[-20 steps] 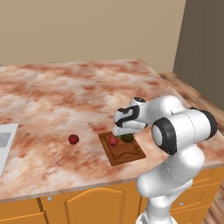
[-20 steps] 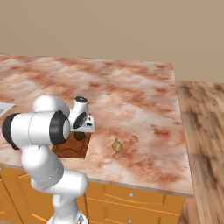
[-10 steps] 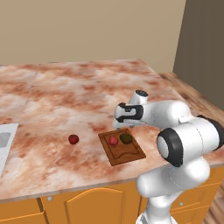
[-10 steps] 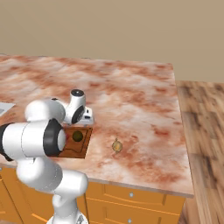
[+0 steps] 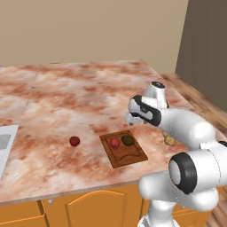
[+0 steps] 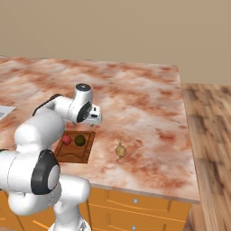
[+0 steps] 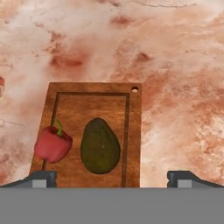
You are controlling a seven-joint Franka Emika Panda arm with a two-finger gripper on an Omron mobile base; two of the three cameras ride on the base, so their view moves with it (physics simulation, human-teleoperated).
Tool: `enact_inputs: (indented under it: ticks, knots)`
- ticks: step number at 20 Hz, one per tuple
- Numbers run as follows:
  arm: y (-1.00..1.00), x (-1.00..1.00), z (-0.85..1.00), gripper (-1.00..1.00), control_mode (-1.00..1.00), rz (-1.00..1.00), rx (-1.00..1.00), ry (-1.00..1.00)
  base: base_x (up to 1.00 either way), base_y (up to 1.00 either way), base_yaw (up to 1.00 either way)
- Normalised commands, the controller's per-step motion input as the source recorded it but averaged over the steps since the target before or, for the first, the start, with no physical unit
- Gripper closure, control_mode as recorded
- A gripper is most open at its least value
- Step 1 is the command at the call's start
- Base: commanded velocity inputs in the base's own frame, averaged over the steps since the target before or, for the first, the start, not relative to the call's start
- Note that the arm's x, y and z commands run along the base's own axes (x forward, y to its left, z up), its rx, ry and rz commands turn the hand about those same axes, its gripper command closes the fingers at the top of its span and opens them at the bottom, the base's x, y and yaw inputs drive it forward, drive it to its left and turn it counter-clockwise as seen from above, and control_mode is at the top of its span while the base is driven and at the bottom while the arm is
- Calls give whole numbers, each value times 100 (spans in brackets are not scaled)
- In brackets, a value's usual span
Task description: Place the avocado, onion, tomato, and bell pepper on the cutting board.
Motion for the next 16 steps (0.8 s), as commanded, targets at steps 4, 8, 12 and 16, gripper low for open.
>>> enact_inputs:
  ticks: [4,8,12,16]
  knots:
    - [-37,-91,57,-100,-100,-1,-3,-13,0,0,0]
    - [-44,-100,45,-100,-100,0,-18,-24,0,0,0]
    - [-48,-100,34,-100,-100,0,-26,-19,0,0,0]
    - [-52,-100,22,-100,-100,0,-27,-11,0,0,0]
